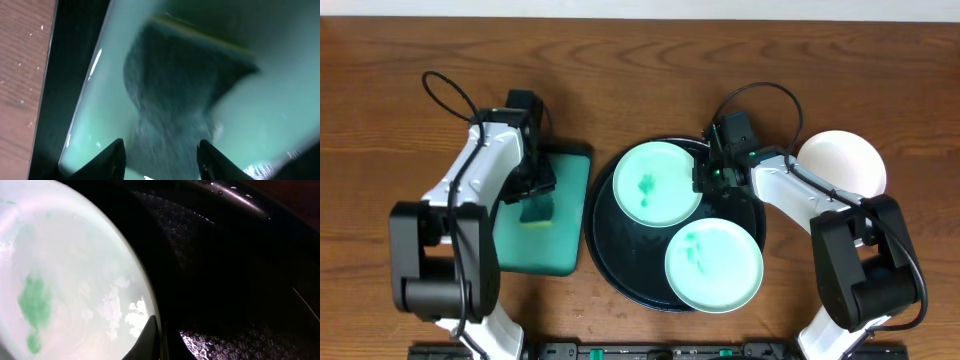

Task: Clean dirty plates on tray and stack at the side
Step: 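Grasp the green sponge with the left gripper and lift it from the water, then carry the sponge with the left gripper to the held pale green plate, then scrub the pale green plate with the sponge while the right gripper holds it, then return the sponge to the teal tray with the left gripper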

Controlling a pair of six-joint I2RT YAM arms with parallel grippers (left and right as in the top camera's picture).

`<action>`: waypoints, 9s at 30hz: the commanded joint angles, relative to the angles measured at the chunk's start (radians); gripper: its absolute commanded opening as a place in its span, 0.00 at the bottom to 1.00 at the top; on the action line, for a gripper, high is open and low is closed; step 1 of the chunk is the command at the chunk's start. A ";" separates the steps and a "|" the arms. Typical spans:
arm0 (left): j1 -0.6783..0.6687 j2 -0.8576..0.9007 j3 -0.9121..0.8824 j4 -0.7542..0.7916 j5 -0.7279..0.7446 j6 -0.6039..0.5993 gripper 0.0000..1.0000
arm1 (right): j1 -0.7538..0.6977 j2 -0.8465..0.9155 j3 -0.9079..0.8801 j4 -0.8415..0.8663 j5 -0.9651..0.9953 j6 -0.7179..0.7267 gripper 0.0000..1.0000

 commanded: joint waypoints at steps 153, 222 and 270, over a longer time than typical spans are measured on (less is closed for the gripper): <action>-0.545 0.238 0.018 0.708 0.568 -0.151 0.07 | 0.007 0.033 0.000 -0.089 0.002 0.003 0.01; -0.240 0.222 0.023 0.452 0.484 -0.135 0.07 | 0.007 0.033 0.000 -0.157 -0.002 0.025 0.01; -0.041 0.006 0.004 -0.006 -0.039 -0.051 0.58 | 0.007 0.033 0.000 -0.144 -0.002 0.018 0.01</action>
